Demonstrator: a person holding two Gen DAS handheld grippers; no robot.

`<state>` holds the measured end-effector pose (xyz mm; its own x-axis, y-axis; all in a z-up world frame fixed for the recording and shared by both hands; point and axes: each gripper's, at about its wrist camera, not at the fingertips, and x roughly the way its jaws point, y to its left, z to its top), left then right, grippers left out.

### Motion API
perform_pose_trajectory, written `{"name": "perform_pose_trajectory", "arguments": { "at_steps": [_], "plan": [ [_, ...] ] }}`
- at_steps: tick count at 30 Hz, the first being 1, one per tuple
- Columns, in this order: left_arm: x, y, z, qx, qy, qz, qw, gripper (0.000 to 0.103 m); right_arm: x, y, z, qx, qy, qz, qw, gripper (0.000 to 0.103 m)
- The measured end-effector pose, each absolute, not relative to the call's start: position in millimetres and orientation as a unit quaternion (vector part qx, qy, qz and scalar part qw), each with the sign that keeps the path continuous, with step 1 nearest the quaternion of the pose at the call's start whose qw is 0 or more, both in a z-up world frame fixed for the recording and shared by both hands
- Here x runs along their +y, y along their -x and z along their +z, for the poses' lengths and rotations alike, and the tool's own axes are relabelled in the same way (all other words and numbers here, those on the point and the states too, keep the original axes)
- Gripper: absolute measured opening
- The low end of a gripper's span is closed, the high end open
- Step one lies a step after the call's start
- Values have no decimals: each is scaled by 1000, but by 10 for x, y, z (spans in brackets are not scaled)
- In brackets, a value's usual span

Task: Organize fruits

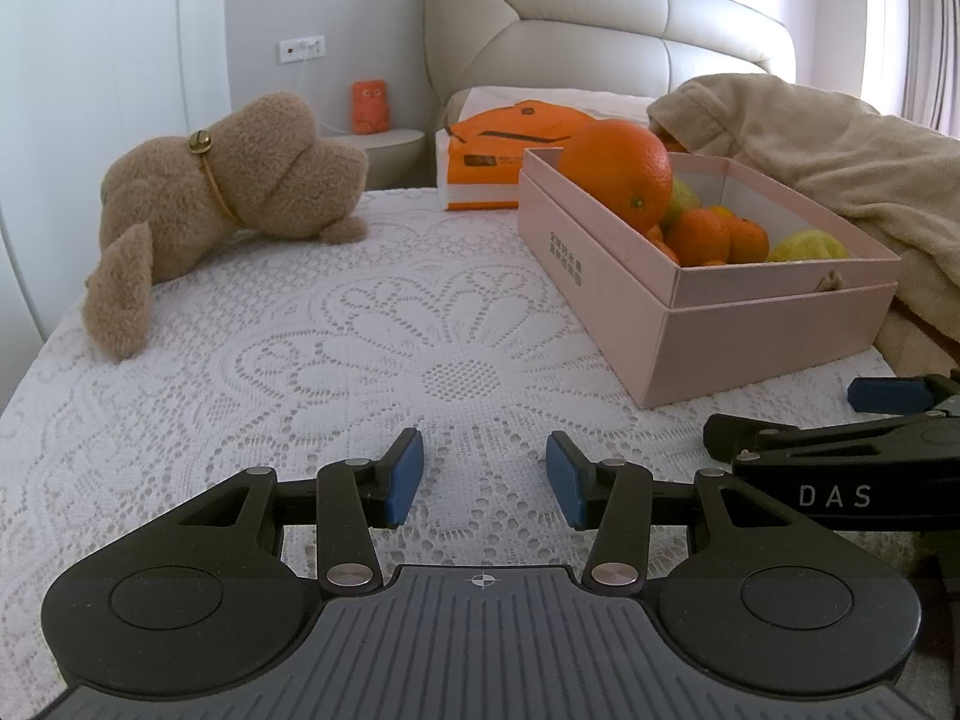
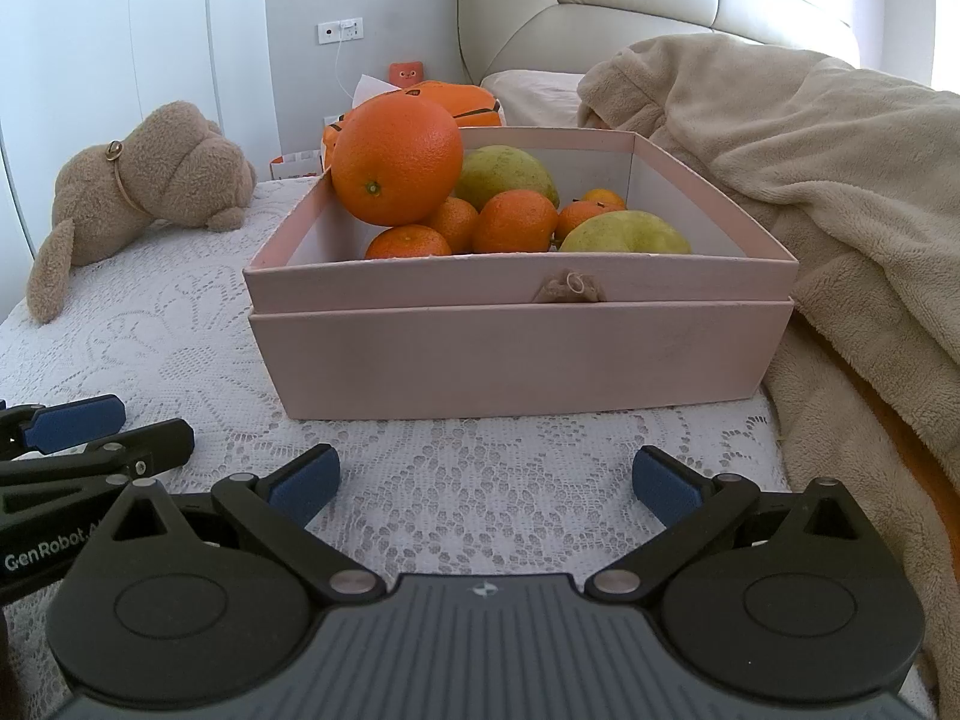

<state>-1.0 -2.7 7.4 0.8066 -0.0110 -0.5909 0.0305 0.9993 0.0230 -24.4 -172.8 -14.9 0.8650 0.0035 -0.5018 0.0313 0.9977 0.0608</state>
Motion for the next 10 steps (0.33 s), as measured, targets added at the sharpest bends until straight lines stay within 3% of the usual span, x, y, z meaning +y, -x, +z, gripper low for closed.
{"name": "perform_pose_trajectory", "arguments": {
  "at_steps": [10],
  "plan": [
    [-13,12,75,310,-10,-13,951,51,-1726,241,-147,260,-33,-7,965,103]
  ]
}}
